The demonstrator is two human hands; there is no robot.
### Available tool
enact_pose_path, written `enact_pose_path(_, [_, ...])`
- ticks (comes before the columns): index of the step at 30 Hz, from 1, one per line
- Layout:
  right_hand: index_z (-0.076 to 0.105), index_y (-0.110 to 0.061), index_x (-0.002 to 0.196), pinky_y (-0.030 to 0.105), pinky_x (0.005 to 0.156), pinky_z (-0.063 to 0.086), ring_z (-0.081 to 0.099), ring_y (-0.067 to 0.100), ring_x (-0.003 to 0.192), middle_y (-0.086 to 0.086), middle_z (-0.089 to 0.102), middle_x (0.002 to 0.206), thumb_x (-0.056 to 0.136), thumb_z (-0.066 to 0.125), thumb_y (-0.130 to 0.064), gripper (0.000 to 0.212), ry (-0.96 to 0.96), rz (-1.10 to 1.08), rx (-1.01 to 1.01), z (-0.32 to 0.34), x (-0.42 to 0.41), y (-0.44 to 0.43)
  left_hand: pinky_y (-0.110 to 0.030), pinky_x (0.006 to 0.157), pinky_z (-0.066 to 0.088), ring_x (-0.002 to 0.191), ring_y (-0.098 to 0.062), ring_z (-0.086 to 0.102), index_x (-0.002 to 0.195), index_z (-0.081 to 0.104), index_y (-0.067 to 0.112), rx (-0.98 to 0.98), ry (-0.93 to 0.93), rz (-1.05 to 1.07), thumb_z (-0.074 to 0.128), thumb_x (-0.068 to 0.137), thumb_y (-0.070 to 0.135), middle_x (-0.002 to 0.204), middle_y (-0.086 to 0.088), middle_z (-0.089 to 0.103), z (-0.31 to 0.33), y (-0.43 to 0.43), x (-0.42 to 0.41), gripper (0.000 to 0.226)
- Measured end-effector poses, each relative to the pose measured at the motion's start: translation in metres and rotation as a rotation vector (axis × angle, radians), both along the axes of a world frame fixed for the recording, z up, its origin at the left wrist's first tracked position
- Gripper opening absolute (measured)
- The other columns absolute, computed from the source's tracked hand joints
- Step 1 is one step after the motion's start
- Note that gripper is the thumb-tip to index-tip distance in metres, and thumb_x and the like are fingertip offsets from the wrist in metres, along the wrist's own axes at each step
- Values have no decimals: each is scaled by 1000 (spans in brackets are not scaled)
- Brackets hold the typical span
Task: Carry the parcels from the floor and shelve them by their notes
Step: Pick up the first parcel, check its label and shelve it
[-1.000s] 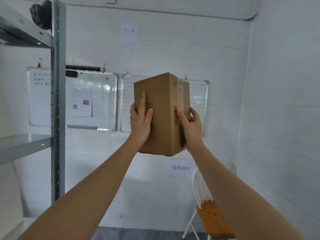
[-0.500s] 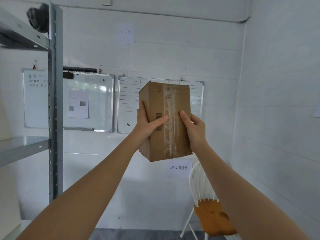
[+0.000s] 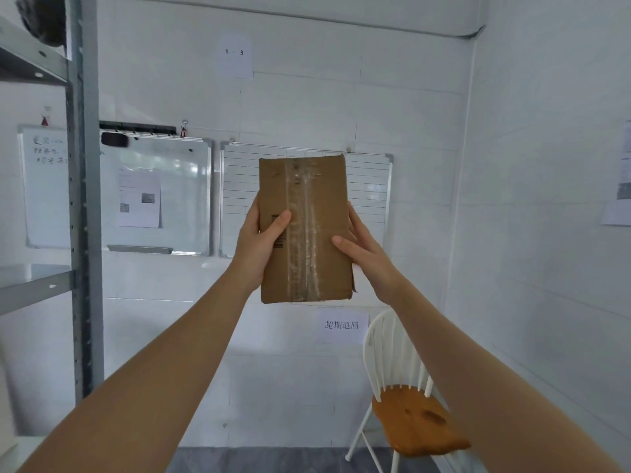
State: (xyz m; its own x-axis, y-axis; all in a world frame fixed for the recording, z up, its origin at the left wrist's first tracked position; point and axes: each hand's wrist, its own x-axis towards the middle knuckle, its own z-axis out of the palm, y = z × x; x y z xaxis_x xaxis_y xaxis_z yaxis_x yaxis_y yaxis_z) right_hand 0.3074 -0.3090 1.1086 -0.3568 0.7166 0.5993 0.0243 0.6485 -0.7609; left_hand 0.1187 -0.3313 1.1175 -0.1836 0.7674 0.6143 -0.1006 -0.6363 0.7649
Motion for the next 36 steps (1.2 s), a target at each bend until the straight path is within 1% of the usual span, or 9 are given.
enact_pose_path(3, [27,-37,147,42,113,34,36,9,138,-13,34,152,97,44,-38,53,29,-84,9,3,7,2,-25,79,53,103,-8,63,138,40,31,6,45,13,61,87,28,120,7,62,3,2,1,56])
enact_pose_path(7, [24,-29,149,10,97,42,41,-3,128,-18,34,145,100,35,-36,51,167,-112,45,-1,-5,-3,-35,88,53,101,-15,64,136,38,25,-20,-45,52,66,83,27,123,0,63,3,3,10,60])
enact_pose_path(12, [17,-34,149,39,117,28,29,6,140,-12,23,157,99,33,-41,53,256,-156,62,-6,-24,-2,-34,92,51,89,-6,61,123,51,19,13,-119,245,66,84,26,102,12,62,3,0,25,43])
enact_pose_path(16, [27,-36,146,41,116,29,32,8,140,-10,32,154,97,28,-50,51,308,-211,65,-5,-26,0,-37,103,44,116,-14,53,140,38,23,0,-60,219,63,85,34,129,5,54,1,0,31,62])
enact_pose_path(23, [49,-20,134,8,82,48,49,12,125,-3,52,134,97,46,-7,40,312,-134,61,5,-7,2,-46,102,44,118,-20,52,140,31,31,-64,-68,196,77,71,35,133,3,51,-3,3,22,83])
enact_pose_path(29, [22,-23,149,27,90,41,44,18,129,1,40,146,81,70,-28,84,290,-252,-72,10,6,15,-36,96,45,114,-17,51,141,30,30,-36,-38,155,69,79,36,129,7,49,5,2,14,74])
enact_pose_path(31, [37,-16,142,26,79,50,60,21,112,5,56,135,79,72,-32,73,294,-160,-139,11,6,17,-31,95,41,118,-14,46,145,22,34,4,13,176,63,83,41,134,9,44,5,2,15,75])
enact_pose_path(34, [50,-10,122,17,52,52,66,13,81,5,66,108,84,68,-24,45,341,-200,-112,9,-3,16,-50,115,23,142,-19,23,144,3,49,79,195,337,40,85,58,157,4,15,5,7,22,70])
enact_pose_path(36, [46,-14,117,18,49,53,66,10,77,3,65,105,83,68,-24,41,394,-252,-104,7,-7,16,-56,117,9,147,-17,2,142,-7,50,48,238,366,30,81,64,160,4,-6,6,9,27,73])
